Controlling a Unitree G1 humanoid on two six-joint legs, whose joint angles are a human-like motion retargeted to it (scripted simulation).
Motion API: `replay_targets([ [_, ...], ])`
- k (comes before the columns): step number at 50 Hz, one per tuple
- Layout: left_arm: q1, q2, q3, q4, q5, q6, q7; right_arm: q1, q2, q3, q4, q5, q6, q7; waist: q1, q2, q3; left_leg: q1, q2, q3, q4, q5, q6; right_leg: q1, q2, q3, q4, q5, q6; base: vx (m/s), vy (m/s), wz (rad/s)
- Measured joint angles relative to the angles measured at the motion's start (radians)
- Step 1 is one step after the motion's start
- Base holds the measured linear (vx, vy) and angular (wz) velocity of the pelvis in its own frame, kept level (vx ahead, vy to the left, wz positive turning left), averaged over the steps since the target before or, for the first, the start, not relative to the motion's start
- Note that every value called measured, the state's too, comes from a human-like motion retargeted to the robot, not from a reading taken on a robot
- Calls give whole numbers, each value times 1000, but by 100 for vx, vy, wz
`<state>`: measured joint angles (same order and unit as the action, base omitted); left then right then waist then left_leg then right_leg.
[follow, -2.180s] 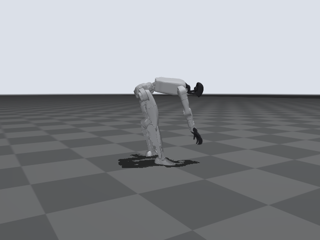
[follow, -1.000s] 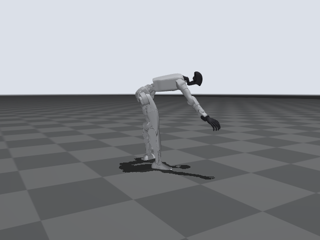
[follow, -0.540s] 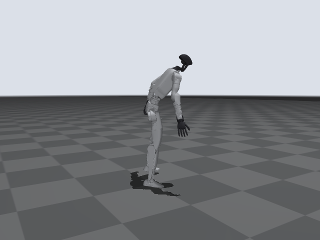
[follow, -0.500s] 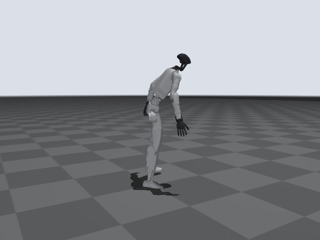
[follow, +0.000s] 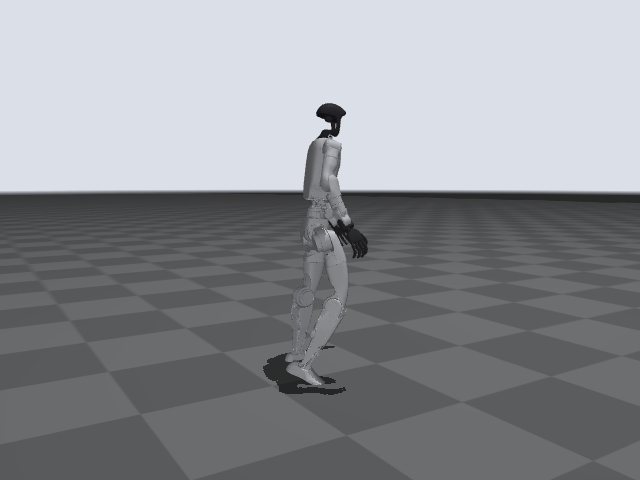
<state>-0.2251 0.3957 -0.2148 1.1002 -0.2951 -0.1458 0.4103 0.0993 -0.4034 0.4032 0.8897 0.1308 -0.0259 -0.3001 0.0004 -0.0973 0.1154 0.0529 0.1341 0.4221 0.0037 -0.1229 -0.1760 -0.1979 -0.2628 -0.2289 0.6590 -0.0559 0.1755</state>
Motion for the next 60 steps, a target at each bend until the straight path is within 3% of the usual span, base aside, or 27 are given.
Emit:
replay_targets([
  [5,-135,13,-56,-110,-31,-11,-49,-4,-13,4,-28,29,-2,21,-78,-6,42,27,-17,-35,-5,-28,16,-57,43,-144,-209,34,-37,21,8,41],
  [10,-254,-5,-113,-194,-24,-20,-80,-14,-28,-18,-60,102,7,31,-133,-30,120,58,-87,-96,14,-71,6,-74,66,-86,-559,196,74,27,1,64],
  [15,-317,-45,-136,-302,-76,-32,-90,-67,-36,-40,-103,140,15,-10,-97,13,234,99,-61,-112,22,-98,-67,-86,118,-36,-705,233,86,31,-22,20],
  [18,-324,-71,-163,-362,-127,-35,-107,-124,-50,-27,-124,163,14,-46,-70,31,307,89,-82,-125,79,-100,-37,-73,77,-77,-705,276,86,30,-12,17],
  [22,-316,-80,-214,-415,-206,-17,-135,-231,-76,37,-162,193,10,-77,-73,19,390,-71,-107,-133,382,-100,81,-85,-12,-93,-665,313,86,25,-9,36],
  [25,-306,-79,-252,-427,-229,-4,-135,-311,-104,93,-224,179,-2,-98,-120,23,403,-307,-70,-111,668,-93,142,-157,-56,-103,-620,298,86,17,-7,73],
  [28,-336,-78,-286,-402,-201,0,-108,-380,-129,112,-322,150,-29,-150,-172,31,405,-507,-11,-37,741,-83,145,-250,-62,-124,-613,297,86,9,-15,65],
  [31,-408,-77,-327,-350,-164,0,-68,-435,-153,120,-437,149,-66,-214,-214,26,405,-621,-3,56,536,-36,99,-347,-44,-142,-651,326,86,2,-25,44],
  [35,-526,-74,-394,-258,-81,-3,-14,-462,-167,135,-578,170,-139,-293,-226,50,405,-629,-39,104,-65,187,-18,-467,52,-155,-699,365,86,2,-16,-26],
  [39,-653,-34,-474,-182,48,17,46,-461,-167,148,-684,153,-196,-336,-224,57,405,-799,40,71,-91,238,-85,-592,134,-132,-715,396,86,8,8,-79],
  [46,-989,135,-683,-41,195,85,173,-520,-188,197,-766,18,-195,-415,-316,-22,405,-1043,61,119,-91,401,-86,-859,148,-74,-712,455,86,6,18,-36],
  [50,-1226,247,-792,95,397,132,181,-571,-155,230,-758,14,-219,-431,-375,-87,405,-1191,88,160,-91,454,-86,-1050,159,-70,-634,448,86,1,9,-30],
  [55,-1477,288,-817,219,256,179,189,-591,-195,233,-745,24,-182,-453,-440,-96,405,-1306,52,138,-91,465,-61,-1121,145,-35,-746,522,86,10,12,32],
  [60,-1548,335,-700,209,-121,96,22,-604,-206,224,-724,47,-153,-414,-441,-95,405,-1345,42,165,-91,455,-76,-1174,137,-19,-746,522,86,9,8,4],
])
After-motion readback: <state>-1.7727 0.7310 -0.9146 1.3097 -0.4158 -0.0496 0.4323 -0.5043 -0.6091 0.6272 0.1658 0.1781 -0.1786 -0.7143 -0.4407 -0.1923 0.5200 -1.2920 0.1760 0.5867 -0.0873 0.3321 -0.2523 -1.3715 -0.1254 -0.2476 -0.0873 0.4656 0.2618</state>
